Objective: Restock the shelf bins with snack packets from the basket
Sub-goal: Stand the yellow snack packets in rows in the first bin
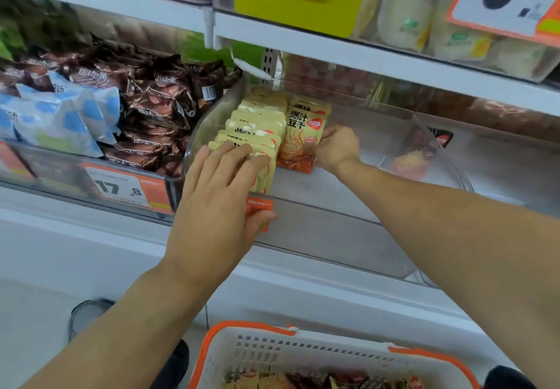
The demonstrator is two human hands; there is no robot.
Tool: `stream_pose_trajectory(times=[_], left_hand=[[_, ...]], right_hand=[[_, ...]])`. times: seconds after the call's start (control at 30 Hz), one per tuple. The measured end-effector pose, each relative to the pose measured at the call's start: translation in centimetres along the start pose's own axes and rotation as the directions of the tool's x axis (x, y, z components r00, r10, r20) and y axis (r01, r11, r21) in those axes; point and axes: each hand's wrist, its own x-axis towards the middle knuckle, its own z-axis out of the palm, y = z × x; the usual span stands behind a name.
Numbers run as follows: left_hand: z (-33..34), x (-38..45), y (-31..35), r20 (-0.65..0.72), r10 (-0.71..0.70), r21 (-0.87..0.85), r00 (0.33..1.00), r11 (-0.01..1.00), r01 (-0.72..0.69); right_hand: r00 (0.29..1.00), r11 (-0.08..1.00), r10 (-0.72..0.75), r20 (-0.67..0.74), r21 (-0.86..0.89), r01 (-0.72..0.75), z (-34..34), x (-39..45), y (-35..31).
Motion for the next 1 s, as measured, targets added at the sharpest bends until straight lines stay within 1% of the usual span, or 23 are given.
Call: stream_pose_trajectory(times=[0.07, 0.17, 0.23, 0.33, 0.43, 0.5, 0.57, 0.63, 0.67, 0.7, 0.73, 0.77, 0.8, 0.83, 0.87, 0.9, 0.93, 1.0], left_hand=[[0.1, -0.1, 0.0, -0.004, 0.000, 0.000, 1.000, 1.000, 0.000], [0.2, -0.1, 0.1, -0.003, -0.002, -0.002, 1.000, 1.000, 0.002], [0.2, -0.2, 0.1, -0.003, 0.007, 0.007, 1.000, 1.000, -0.007], [-0.1, -0.6, 0.1, -0.005, 0.040, 0.031, 0.999, 0.999, -0.040], [-0.3, -0.7, 0.1, 0.014, 0.037, 0.032, 0.999, 0.999, -0.037], [-0.5, -0.7, 0.5, -0.002, 0.014, 0.021, 1.000, 1.000, -0.014], [-0.8, -0.6, 1.6, -0.078, 0.013, 0.001, 0.997, 1.000, -0.013], [-1.2, -0.8, 3.6, -0.190, 0.032, -0.050, 0.981, 0.998, -0.042], [-1.1, -1.1, 4.8, -0.225, 0.025, -0.088, 0.974, 0.995, -0.046], [-0.9, -1.5, 6.2, -0.223, 0.007, -0.142, 0.975, 0.989, -0.039], [-0.3, -2.4, 7.6, -0.171, -0.020, -0.211, 0.985, 0.977, -0.017], [0.5, -3.4, 9.1, -0.067, -0.048, -0.279, 0.997, 0.960, 0.028], [1.5, -4.8, 10.4, 0.090, -0.066, -0.326, 0.994, 0.941, 0.092], [2.6, -6.3, 11.7, 0.277, -0.069, -0.329, 0.958, 0.930, 0.162], [3.8, -7.8, 12.8, 0.453, -0.054, -0.285, 0.890, 0.937, 0.202], [4.9, -9.3, 13.8, 0.599, -0.037, -0.221, 0.800, 0.952, 0.210], [6.1, -10.9, 14.6, 0.706, -0.023, -0.172, 0.708, 0.964, 0.203], [8.3, -14.4, 16.0, 0.843, -0.010, -0.129, 0.538, 0.967, 0.220]], right_hand=[[1.000, 1.000, 0.000, 0.000, 0.019, 0.000, 0.0, 0.0, 0.2], [1.000, 1.000, -0.005, 0.000, -0.027, 0.005, -0.4, -0.2, 0.3], [1.000, 0.999, 0.019, 0.023, -0.040, -0.018, -0.9, -0.6, 0.1], [0.997, 0.998, 0.064, 0.050, -0.022, -0.063, -2.4, -1.4, -0.2], [0.997, 0.998, 0.044, 0.070, 0.047, -0.048, -5.5, -2.7, -0.7], [0.993, 0.998, -0.026, 0.111, 0.052, 0.020, -8.5, -5.0, -1.3], [0.975, 0.984, -0.177, 0.135, 0.026, 0.175, -11.6, -8.5, -1.8], [0.922, 0.931, -0.359, 0.143, -0.014, 0.365, -14.6, -13.1, -1.9], [0.892, 0.903, -0.421, 0.164, -0.019, 0.429, -15.8, -15.4, -1.6], [0.869, 0.885, -0.452, 0.199, -0.018, 0.465, -16.8, -17.7, -1.0], [0.856, 0.881, -0.454, 0.246, -0.018, 0.473, -17.5, -19.9, -0.1], [0.849, 0.887, -0.434, 0.301, -0.020, 0.461, -18.0, -21.8, 1.2], [0.843, 0.899, -0.398, 0.361, -0.029, 0.437, -18.1, -23.6, 2.9], [0.838, 0.917, -0.344, 0.424, -0.039, 0.397, -18.0, -25.1, 4.8], [0.831, 0.940, -0.271, 0.486, -0.053, 0.338, -17.7, -26.4, 7.1], [0.821, 0.960, -0.189, 0.539, -0.075, 0.271, -17.2, -27.6, 9.6], [0.808, 0.970, -0.106, 0.580, -0.119, 0.212, -16.7, -28.6, 12.3], [0.759, 0.955, 0.021, 0.651, -0.238, 0.177, -15.5, -30.3, 17.2]])
